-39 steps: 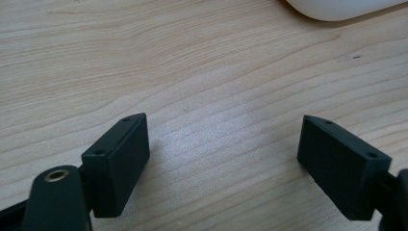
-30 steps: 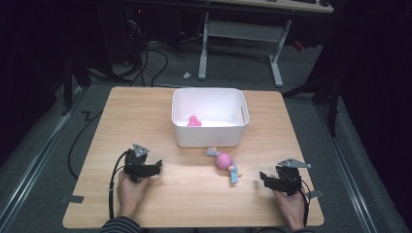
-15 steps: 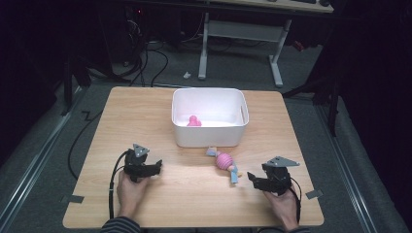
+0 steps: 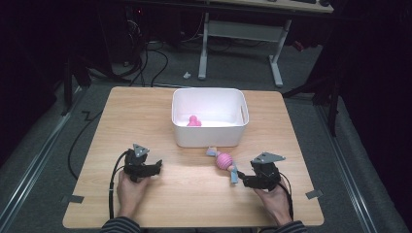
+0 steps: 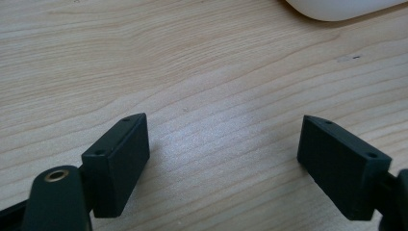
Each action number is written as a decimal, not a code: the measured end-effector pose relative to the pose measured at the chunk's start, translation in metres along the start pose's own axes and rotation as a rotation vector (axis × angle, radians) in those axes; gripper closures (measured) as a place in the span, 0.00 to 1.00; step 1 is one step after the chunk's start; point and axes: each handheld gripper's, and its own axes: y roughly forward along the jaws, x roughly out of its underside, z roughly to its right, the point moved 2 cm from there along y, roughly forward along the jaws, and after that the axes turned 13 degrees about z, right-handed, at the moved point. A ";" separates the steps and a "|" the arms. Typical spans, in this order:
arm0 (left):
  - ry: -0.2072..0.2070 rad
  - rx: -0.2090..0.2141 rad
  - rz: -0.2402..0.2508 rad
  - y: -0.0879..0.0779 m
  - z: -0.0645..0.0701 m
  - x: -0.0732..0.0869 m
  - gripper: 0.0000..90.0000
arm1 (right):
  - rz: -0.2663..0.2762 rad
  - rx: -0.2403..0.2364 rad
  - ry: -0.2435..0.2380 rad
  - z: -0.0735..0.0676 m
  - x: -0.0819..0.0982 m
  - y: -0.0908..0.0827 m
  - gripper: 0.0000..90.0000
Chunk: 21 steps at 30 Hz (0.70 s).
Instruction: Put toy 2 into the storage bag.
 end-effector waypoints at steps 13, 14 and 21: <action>-0.001 0.000 0.000 0.000 0.000 0.000 0.21 | -0.024 -0.046 -0.042 -0.016 -0.019 0.022 0.35; -0.001 0.001 0.000 0.000 0.000 0.000 0.21 | -0.024 -0.048 -0.046 -0.016 -0.020 0.023 0.35; -0.005 0.004 0.002 0.000 -0.001 0.000 0.21 | -0.048 -0.052 -0.059 -0.020 -0.028 0.032 0.34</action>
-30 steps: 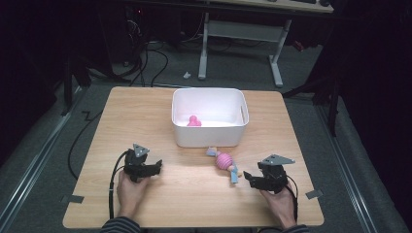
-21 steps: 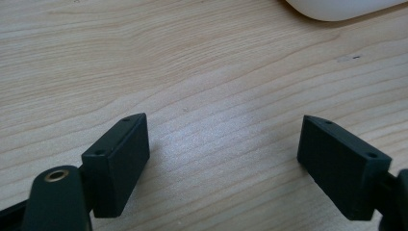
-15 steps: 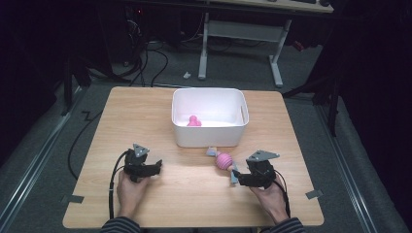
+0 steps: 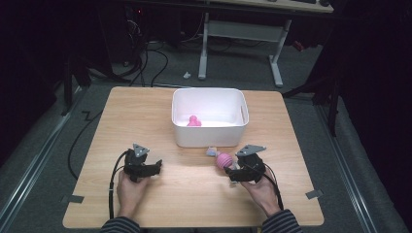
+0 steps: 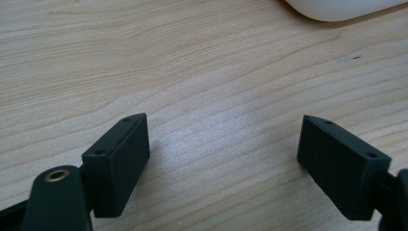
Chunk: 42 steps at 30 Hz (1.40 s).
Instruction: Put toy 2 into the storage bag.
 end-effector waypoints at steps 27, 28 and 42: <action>0.000 0.005 0.001 0.000 -0.001 0.000 0.21 | -0.089 -0.003 -0.001 -0.002 -0.010 0.039 0.27; 0.001 0.005 0.001 0.000 -0.001 0.000 0.21 | -0.092 -0.003 -0.001 -0.002 -0.010 0.040 0.27; 0.001 0.007 0.000 0.000 -0.001 0.000 0.21 | -0.120 0.038 -0.036 -0.005 -0.006 0.048 0.37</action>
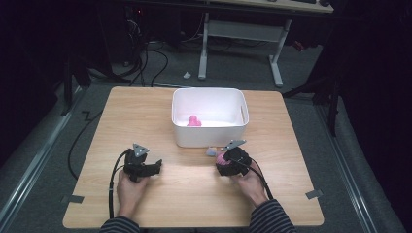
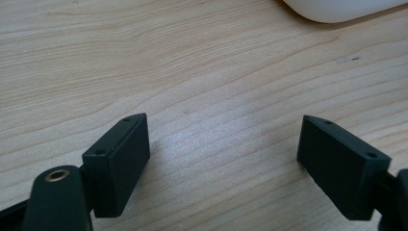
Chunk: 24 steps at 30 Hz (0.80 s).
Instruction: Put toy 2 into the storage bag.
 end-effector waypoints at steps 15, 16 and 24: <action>0.002 -0.003 0.001 0.000 0.000 0.000 0.21 | 0.038 -0.036 0.000 -0.001 -0.002 -0.020 0.38; 0.002 -0.003 0.001 0.000 0.000 0.000 0.21 | 0.038 -0.036 0.000 -0.001 -0.002 -0.020 0.38; 0.006 -0.006 0.000 0.000 0.001 0.000 0.21 | 0.062 -0.094 0.022 0.002 -0.003 -0.036 0.38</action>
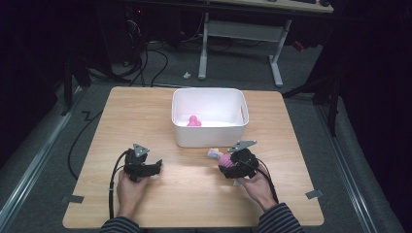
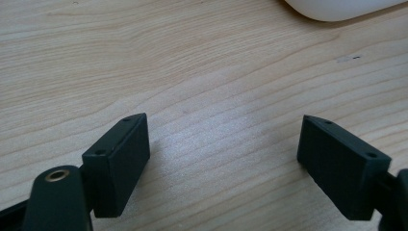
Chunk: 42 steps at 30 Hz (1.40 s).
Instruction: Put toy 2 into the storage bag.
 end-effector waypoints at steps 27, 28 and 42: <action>0.000 -0.001 0.000 0.000 0.000 0.000 0.21 | 0.063 -0.044 0.004 0.012 -0.016 -0.040 0.38; 0.000 -0.001 0.000 0.000 0.000 0.000 0.21 | 0.063 -0.044 0.001 0.012 -0.017 -0.041 0.38; 0.000 -0.001 -0.001 0.000 0.000 0.000 0.21 | 0.086 -0.084 0.003 0.021 -0.037 -0.057 0.38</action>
